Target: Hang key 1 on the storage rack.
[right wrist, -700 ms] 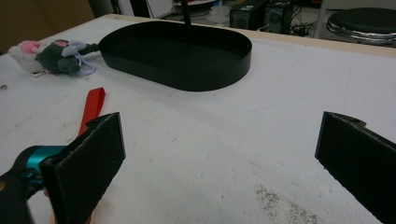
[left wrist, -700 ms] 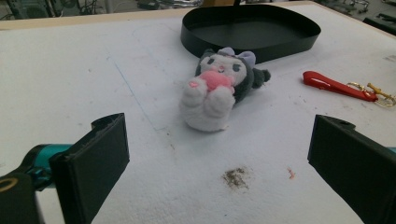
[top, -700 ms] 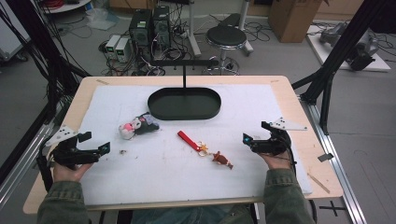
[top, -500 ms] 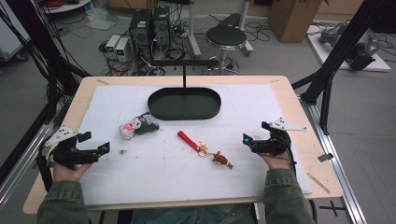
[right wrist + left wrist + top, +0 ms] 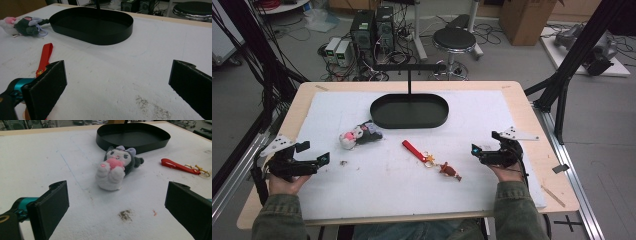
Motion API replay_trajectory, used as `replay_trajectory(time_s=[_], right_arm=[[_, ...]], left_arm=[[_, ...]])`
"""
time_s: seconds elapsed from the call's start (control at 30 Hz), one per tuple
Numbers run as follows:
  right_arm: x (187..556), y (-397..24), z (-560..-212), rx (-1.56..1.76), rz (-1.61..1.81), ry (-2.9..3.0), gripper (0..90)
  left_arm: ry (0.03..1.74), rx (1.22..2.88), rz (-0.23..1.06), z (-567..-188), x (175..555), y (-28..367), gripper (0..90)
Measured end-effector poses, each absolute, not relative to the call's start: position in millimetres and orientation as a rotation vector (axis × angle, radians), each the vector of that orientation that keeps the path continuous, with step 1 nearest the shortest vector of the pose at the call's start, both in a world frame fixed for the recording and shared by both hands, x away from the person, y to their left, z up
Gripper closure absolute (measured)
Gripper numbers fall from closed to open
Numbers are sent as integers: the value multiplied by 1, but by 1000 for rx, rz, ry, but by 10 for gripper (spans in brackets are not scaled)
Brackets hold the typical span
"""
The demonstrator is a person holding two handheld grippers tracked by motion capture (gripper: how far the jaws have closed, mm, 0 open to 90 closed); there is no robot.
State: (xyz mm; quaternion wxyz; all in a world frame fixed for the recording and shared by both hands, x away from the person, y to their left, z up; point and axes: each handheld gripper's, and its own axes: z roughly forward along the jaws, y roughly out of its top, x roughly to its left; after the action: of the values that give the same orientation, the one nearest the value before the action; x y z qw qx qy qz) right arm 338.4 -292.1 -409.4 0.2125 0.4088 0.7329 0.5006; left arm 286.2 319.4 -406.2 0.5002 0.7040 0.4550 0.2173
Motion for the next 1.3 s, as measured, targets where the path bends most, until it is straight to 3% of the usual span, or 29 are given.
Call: replay_trajectory(time_s=[0.77, 1.3], right_arm=[[350, -270, -400, 1069, 1292, 2175, 7], [368, -215, -379, 954, 1236, 2326, 7]], left_arm=[[1099, 1721, 512, -408, 291, 318, 57], [1095, 1723, 499, -408, 291, 319, 57]])
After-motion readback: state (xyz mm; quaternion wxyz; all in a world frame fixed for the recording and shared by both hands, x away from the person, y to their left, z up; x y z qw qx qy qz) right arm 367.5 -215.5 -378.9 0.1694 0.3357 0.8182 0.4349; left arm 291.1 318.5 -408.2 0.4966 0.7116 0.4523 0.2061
